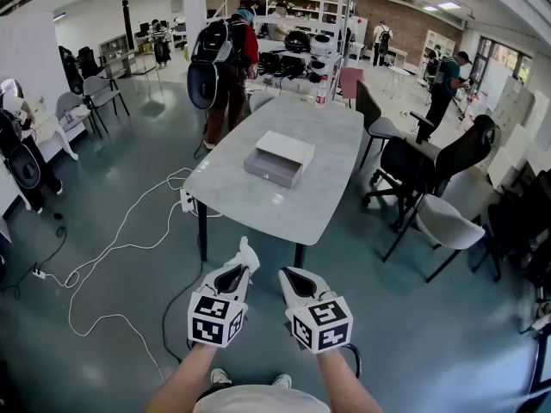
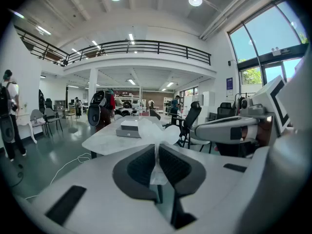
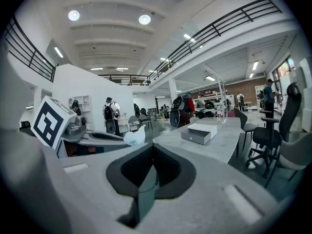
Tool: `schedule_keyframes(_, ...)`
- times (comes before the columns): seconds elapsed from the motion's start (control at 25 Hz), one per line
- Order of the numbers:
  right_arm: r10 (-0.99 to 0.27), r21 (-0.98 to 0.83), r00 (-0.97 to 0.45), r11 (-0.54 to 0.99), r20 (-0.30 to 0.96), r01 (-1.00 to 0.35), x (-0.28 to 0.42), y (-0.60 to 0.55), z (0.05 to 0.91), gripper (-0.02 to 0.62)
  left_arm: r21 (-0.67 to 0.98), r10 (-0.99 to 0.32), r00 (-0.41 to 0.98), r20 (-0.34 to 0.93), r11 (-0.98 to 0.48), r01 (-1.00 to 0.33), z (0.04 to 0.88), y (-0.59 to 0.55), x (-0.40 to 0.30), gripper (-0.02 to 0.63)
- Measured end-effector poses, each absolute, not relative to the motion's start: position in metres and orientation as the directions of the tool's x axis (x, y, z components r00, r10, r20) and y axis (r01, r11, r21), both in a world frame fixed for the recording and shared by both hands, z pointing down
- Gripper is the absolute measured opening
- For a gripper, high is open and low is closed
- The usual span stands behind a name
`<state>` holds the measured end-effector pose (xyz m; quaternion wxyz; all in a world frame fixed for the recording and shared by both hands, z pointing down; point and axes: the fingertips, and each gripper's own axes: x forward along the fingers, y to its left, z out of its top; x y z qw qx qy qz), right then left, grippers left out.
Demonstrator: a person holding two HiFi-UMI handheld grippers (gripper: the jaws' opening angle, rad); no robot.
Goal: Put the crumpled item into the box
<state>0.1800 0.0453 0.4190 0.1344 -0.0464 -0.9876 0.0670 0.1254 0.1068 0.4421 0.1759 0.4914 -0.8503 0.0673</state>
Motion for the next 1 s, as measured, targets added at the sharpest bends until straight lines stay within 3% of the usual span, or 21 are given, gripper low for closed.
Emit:
schedule_keyframes(0.64, 0.196, -0.213, -0.946, 0.967, 0.258, 0.143, 0.181, 0.023, 0.437, 0.005, 0.057, -0.774, -0.494, 0.396, 0.558, -0.828, 0.453, 0.088, 0.131, 0.029)
schedule_keyframes(1.0, 0.153, -0.204, -0.945, 0.974, 0.289, 0.095, 0.133, 0.013, 0.444, 0.005, 0.095, -0.796, -0.450, 0.404, 0.526, -0.845, 0.464, 0.075, 0.077, 0.029)
